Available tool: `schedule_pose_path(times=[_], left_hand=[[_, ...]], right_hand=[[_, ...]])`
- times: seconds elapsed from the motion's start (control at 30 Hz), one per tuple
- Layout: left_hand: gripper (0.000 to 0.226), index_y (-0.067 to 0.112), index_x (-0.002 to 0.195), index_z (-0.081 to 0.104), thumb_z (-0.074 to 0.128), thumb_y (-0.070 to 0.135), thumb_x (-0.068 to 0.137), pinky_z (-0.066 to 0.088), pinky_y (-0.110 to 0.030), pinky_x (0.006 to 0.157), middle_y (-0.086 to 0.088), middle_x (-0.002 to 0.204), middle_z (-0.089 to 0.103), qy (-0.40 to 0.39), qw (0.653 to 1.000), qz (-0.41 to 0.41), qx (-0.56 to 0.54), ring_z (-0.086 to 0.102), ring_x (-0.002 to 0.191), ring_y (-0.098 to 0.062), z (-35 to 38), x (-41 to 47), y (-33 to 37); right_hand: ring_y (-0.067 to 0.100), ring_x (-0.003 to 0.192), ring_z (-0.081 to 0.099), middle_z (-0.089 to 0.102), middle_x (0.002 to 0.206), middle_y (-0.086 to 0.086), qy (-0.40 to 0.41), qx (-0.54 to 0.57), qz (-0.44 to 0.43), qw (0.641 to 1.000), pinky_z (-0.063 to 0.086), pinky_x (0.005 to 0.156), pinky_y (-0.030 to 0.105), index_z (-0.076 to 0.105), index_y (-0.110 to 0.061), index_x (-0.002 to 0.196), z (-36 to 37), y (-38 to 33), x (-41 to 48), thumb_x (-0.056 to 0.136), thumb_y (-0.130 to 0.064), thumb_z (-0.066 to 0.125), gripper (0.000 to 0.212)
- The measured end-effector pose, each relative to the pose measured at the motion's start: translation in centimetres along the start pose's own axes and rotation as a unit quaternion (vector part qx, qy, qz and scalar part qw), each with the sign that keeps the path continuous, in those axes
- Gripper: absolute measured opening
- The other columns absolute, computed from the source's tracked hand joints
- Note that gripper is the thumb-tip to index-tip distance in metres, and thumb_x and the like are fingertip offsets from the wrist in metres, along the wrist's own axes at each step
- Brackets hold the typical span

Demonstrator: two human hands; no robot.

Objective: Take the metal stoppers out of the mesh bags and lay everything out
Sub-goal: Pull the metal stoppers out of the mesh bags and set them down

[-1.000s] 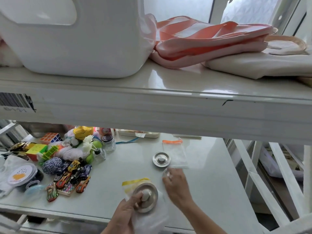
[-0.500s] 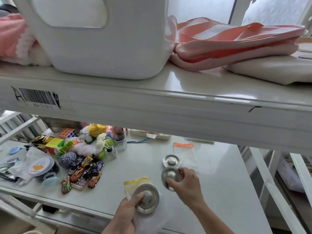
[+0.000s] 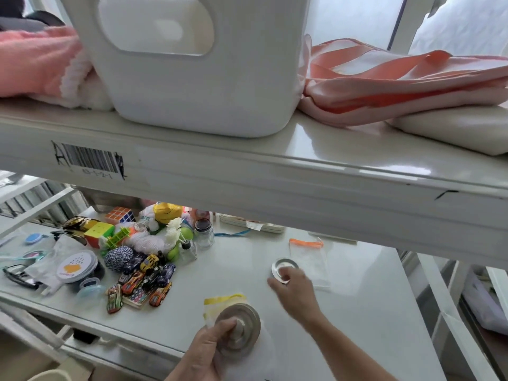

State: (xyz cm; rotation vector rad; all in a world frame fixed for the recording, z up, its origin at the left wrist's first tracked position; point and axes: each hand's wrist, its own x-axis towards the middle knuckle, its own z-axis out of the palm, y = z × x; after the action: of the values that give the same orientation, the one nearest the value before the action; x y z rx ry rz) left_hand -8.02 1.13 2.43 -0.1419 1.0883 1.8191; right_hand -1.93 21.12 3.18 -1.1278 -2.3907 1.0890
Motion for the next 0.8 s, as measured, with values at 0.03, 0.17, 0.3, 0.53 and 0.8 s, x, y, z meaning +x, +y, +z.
schedule_pose_path(times=[0.03, 0.17, 0.3, 0.53, 0.8], left_hand=[[0.028, -0.019, 0.109, 0.065, 0.060, -0.009, 0.082, 0.059, -0.033, 0.046, -0.027, 0.070, 0.075, -0.002, 1.000, 0.003, -0.010, 0.074, 0.054, -0.031, 0.1, -0.3, 0.2], [0.024, -0.015, 0.103, 0.068, 0.059, -0.011, 0.082, 0.058, -0.030, 0.045, -0.023, 0.067, 0.074, 0.024, 1.000, 0.019, -0.007, 0.073, 0.052, -0.027, -0.2, -1.1, 0.9], [0.040, -0.013, 0.105, 0.072, 0.073, -0.009, 0.065, 0.062, -0.034, 0.054, -0.025, 0.075, 0.076, 0.046, 0.998, 0.037, 0.013, 0.074, 0.058, -0.030, -1.9, -0.8, 0.6], [0.056, -0.011, 0.111, 0.072, 0.084, 0.003, 0.058, 0.055, -0.049, 0.090, -0.030, 0.096, 0.075, 0.071, 0.996, 0.025, 0.042, 0.072, 0.080, -0.037, -1.8, 0.6, 1.3], [0.053, -0.002, 0.110, 0.073, 0.052, 0.044, 0.094, 0.063, -0.034, 0.065, -0.025, 0.105, 0.074, 0.002, 0.999, -0.026, -0.036, 0.074, 0.087, -0.031, 0.4, 2.2, 1.6]], right_hand=[[0.024, 0.104, 0.061, 0.063, 0.114, 0.011, 0.022, -0.035, 0.027, 0.999, 0.045, 0.086, 0.028, 0.066, -0.012, 0.117, -0.1, 0.8, 1.7, 0.085, -0.035, 0.069, 0.040], [0.031, 0.130, 0.044, 0.048, 0.141, 0.009, -0.010, -0.206, 0.055, 0.977, 0.040, 0.104, 0.040, 0.044, -0.017, 0.143, -0.5, 2.5, 5.9, 0.081, -0.054, 0.063, 0.075], [0.028, 0.128, 0.044, 0.050, 0.141, 0.002, -0.061, -0.297, -0.012, 0.953, 0.040, 0.100, 0.042, 0.044, -0.023, 0.141, 0.5, 2.8, 6.9, 0.071, -0.059, 0.062, 0.081], [0.025, 0.104, 0.053, 0.063, 0.108, 0.002, 0.011, -0.123, -0.108, 0.986, 0.042, 0.085, 0.031, 0.064, -0.021, 0.110, 0.9, 0.1, 3.9, 0.064, -0.047, 0.077, 0.054], [0.008, 0.115, 0.046, 0.048, 0.127, -0.015, -0.117, -0.023, -0.260, 0.958, 0.038, 0.099, 0.012, 0.058, -0.028, 0.128, 2.8, -3.4, -5.4, 0.059, -0.047, 0.075, 0.073]])
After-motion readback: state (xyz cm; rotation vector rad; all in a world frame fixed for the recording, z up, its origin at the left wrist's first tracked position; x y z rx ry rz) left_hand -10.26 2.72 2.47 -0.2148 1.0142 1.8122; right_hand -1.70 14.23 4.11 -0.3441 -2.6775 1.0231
